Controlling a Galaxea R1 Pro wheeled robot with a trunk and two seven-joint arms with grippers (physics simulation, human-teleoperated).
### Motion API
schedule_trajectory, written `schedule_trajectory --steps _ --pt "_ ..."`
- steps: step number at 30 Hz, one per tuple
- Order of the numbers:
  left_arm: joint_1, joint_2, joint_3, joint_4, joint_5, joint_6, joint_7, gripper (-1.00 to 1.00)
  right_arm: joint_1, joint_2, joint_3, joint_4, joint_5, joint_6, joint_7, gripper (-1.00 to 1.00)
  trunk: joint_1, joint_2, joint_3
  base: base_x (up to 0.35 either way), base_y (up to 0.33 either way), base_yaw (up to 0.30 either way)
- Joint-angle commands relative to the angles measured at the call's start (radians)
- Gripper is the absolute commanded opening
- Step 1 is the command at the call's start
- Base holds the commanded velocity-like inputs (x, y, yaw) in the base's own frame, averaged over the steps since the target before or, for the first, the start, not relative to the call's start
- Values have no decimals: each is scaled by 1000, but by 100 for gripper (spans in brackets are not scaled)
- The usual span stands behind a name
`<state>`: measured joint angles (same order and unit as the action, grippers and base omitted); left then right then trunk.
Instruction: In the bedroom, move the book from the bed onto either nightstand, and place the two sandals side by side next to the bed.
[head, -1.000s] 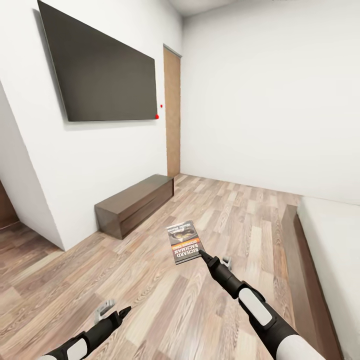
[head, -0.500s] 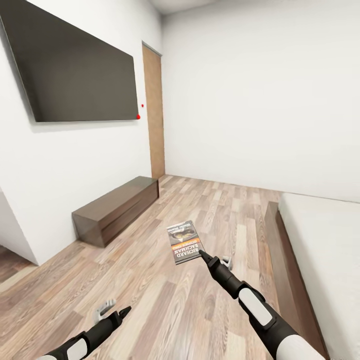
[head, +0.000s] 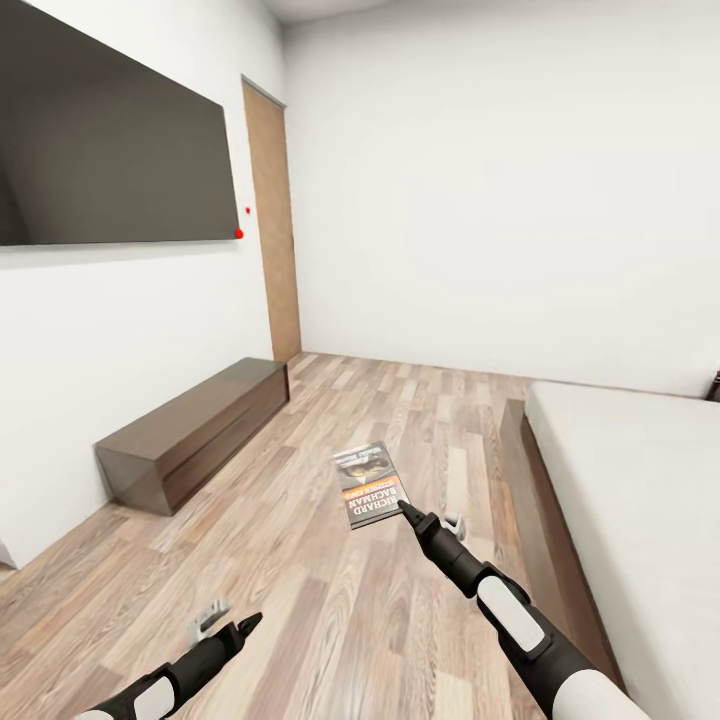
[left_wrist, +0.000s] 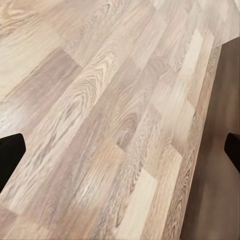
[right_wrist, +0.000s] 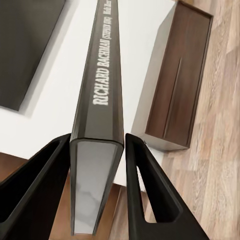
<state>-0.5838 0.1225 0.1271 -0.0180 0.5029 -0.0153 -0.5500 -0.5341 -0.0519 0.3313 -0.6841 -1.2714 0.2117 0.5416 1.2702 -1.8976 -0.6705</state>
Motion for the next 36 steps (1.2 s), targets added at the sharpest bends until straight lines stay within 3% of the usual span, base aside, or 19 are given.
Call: schedule_trajectory --steps 1,14,36 --pt "-1 0 8 1 -6 -2 -4 100 -1 -1 3 0 -12 5 1 -100 0 0 -1 137 0 -175" --pt "-1 0 8 1 -6 -2 -4 100 -1 0 3 0 -13 5 1 -100 0 0 -1 142 0 -135" --pt "-1 0 8 1 -6 -2 -4 100 -1 0 3 0 -13 5 1 -100 0 0 -1 155 0 -10"
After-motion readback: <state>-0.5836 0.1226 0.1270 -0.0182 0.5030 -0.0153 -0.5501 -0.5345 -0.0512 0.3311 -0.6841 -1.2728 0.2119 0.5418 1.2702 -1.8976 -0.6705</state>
